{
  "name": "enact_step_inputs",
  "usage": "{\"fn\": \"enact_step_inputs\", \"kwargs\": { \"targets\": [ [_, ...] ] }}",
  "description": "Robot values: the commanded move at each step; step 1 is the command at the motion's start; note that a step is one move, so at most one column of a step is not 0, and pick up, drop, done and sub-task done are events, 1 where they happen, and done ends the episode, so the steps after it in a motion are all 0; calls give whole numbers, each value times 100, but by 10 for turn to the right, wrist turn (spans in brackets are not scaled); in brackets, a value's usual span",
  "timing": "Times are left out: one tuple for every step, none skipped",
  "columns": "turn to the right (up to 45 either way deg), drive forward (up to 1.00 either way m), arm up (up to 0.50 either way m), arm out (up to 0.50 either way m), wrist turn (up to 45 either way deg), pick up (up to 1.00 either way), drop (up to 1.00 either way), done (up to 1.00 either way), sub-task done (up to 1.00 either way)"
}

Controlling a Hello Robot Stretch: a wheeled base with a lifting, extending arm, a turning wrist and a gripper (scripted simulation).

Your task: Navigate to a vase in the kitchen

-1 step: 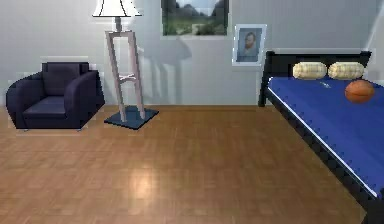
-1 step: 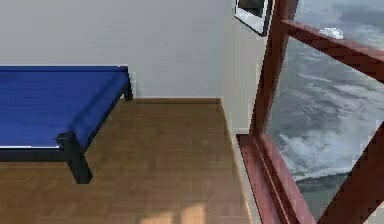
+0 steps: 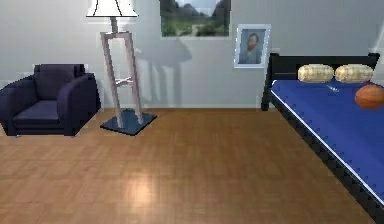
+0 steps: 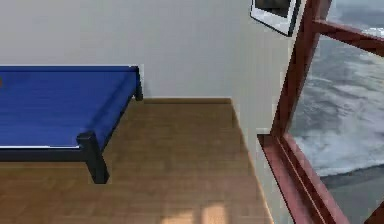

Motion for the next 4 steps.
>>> {"fn": "enact_step_inputs", "kwargs": {
  "targets": [
    [-450, 0, 0, 0, 0, 0, 0, 0, 0],
    [-60, 0, 0, 0, 0, 0, 0, 0, 0],
    [0, 100, 0, 0, 0, 0, 0, 0, 0],
    [-30, 0, 0, 0, 0, 0, 0, 0, 0]
  ]
}}
